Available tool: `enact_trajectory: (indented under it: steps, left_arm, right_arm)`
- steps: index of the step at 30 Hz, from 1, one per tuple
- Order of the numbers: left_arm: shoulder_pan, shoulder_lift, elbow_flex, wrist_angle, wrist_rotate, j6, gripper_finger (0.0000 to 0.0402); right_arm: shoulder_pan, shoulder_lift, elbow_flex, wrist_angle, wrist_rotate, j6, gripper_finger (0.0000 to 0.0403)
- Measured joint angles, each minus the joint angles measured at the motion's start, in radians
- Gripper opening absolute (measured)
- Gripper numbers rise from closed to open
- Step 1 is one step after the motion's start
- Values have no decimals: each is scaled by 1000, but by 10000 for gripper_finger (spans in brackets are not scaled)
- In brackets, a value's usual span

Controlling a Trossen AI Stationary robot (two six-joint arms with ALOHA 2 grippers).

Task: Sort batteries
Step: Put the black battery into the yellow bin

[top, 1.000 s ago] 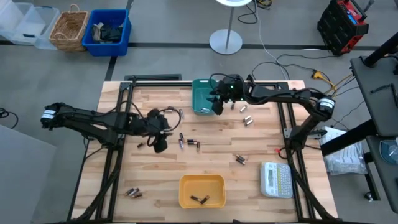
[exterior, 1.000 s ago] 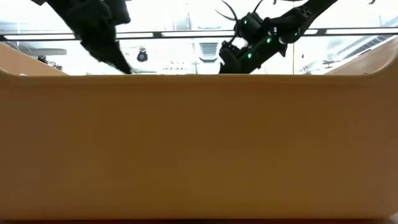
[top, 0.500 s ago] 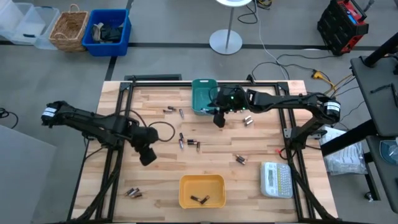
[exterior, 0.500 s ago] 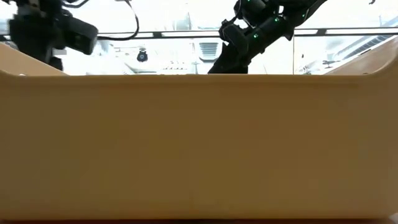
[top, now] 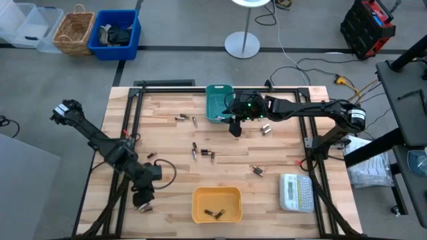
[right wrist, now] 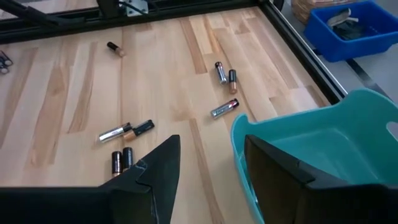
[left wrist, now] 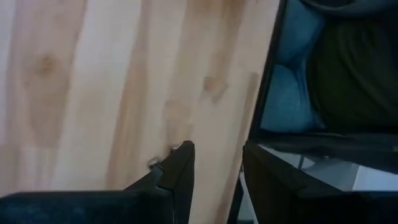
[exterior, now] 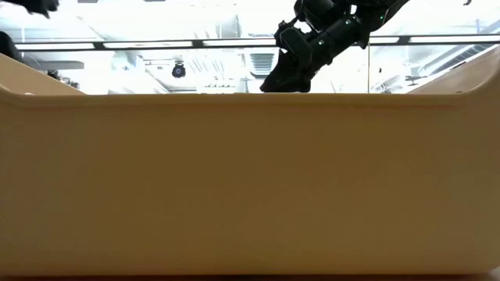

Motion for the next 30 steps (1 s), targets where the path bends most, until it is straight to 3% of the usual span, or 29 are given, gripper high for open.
enact_trajectory:
  steps: [5, 11, 16, 24, 30]
  left_arm:
    - [-125, 23, 0, 16, -102, -157, 116]
    - [-207, 146, 53, -17, -130, -174, 116]
    - [-235, 292, 176, -101, -166, -111, 116]
    - [-326, 474, 413, -353, -327, -81, 116]
    - [-368, 537, 473, -390, -422, -122, 116]
  right_arm:
    - [2, 0, 0, 0, 0, 16, 160]
    - [5, -1, 0, 1, 0, 23, 153]
    - [11, -21, 0, 1, 3, 47, 157]
    - [52, -39, 1, 19, 2, 47, 160]
    - [72, -40, 12, 24, 2, 47, 165]
